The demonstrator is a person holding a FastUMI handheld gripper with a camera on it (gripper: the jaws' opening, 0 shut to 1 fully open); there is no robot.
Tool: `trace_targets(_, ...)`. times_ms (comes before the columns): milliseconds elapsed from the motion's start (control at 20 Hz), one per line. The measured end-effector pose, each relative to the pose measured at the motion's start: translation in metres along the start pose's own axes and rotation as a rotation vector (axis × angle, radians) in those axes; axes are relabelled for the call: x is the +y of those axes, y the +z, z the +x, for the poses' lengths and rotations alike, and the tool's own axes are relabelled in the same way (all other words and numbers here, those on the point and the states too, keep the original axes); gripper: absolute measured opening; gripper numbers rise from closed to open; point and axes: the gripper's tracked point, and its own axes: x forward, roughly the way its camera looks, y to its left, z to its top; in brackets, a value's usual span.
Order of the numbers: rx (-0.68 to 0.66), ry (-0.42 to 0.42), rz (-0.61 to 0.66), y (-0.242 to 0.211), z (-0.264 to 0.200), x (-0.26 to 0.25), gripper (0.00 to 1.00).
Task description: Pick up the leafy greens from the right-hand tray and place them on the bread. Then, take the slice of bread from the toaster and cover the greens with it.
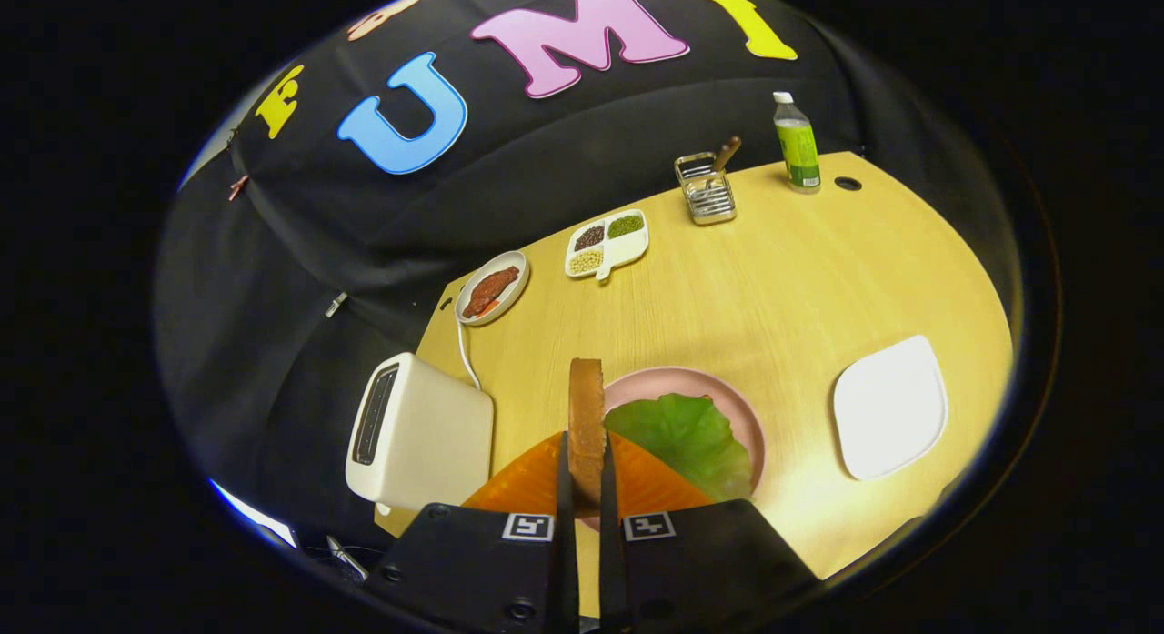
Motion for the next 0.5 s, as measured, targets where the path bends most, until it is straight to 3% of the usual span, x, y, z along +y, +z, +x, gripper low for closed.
trace_targets(250, 0.017, -0.006, 0.084, -0.016, 0.033, -0.03, 0.13)
trace_targets(500, 0.036, -0.152, 0.015, -0.029, 0.05, -0.089, 0.13)
